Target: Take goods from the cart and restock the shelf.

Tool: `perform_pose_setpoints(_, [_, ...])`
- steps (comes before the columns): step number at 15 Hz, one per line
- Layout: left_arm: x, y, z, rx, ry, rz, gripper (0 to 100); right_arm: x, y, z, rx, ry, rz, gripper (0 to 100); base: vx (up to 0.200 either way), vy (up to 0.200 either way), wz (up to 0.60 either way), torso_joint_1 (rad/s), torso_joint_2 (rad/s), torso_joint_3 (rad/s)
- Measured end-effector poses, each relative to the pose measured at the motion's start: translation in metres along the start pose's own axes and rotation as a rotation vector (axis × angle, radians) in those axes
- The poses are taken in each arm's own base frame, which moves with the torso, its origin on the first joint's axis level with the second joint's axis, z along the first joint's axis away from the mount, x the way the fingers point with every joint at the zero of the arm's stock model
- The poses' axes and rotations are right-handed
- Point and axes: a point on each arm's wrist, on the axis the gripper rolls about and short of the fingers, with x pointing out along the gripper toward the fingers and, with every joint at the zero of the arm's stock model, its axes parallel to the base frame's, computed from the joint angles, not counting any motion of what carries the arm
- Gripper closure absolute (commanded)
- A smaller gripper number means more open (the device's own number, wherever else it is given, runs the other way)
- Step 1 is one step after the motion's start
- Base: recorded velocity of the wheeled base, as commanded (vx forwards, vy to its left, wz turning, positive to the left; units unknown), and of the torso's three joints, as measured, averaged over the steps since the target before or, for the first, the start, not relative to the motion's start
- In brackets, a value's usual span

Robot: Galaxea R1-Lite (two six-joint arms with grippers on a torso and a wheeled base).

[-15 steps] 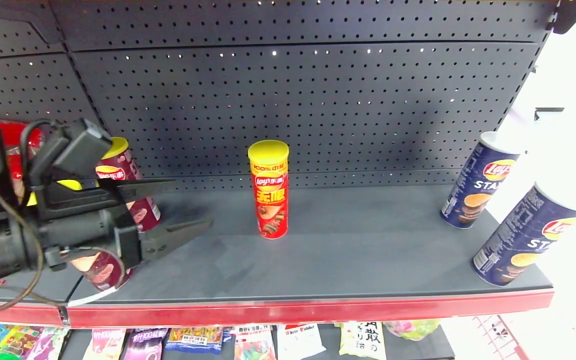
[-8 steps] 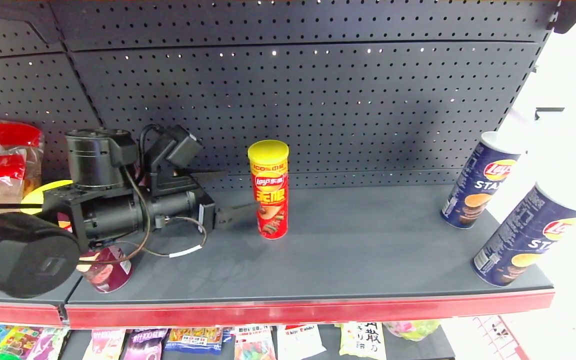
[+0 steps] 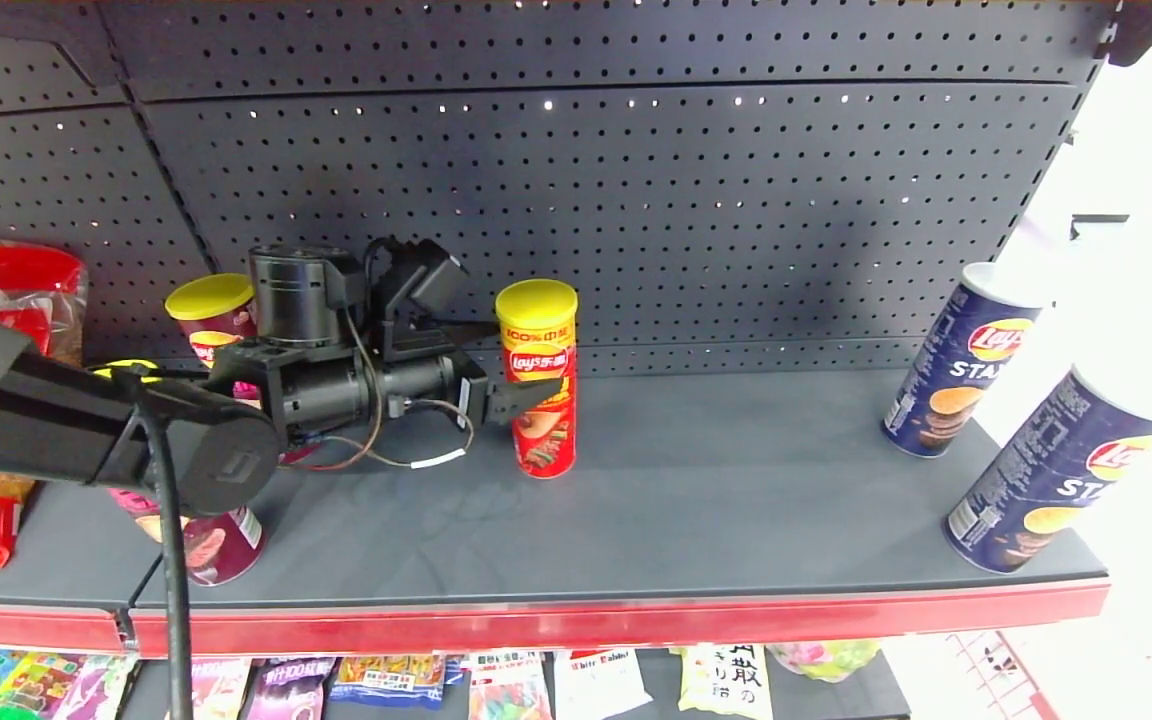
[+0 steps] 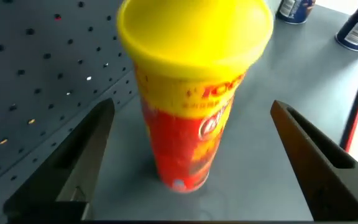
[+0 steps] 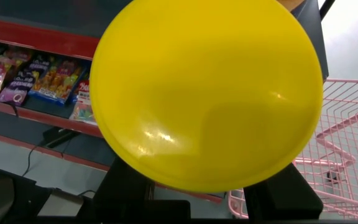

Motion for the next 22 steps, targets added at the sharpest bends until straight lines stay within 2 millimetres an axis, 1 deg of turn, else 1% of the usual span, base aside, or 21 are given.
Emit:
perform_pose_setpoints(5, [0.019, 0.008, -0.002, 0.006, -0.01, -0.002, 0, 0.0, 0.0, 0.0, 0.003, 0.001, -0.006, 100, 0.0, 0.0, 0.0, 0.0, 0.0, 0.0])
perform_pose_setpoints(12, [0.042, 0.011, 0.002, 0.02, -0.036, -0.02, 0, 0.0, 0.0, 0.0, 0.003, 0.003, -0.007, 100, 0.0, 0.0, 0.0, 0.0, 0.0, 0.0])
perform_pose_setpoints(13, [0.045, 0.011, 0.001, 0.02, -0.037, -0.023, 100, 0.0, 0.0, 0.0, 0.003, 0.002, -0.007, 100, 0.0, 0.0, 0.0, 0.0, 0.0, 0.0])
perform_pose_setpoints(18, [0.052, 0.006, -0.003, 0.015, -0.025, -0.043, 100, 0.0, 0.0, 0.0, 0.003, 0.003, -0.008, 100, 0.0, 0.0, 0.0, 0.0, 0.0, 0.0])
perform_pose_setpoints(22, [0.049, 0.003, 0.0, 0.014, -0.026, -0.046, 100, 0.0, 0.0, -0.001, 0.003, 0.004, -0.007, 100, 0.0, 0.0, 0.0, 0.0, 0.0, 0.0])
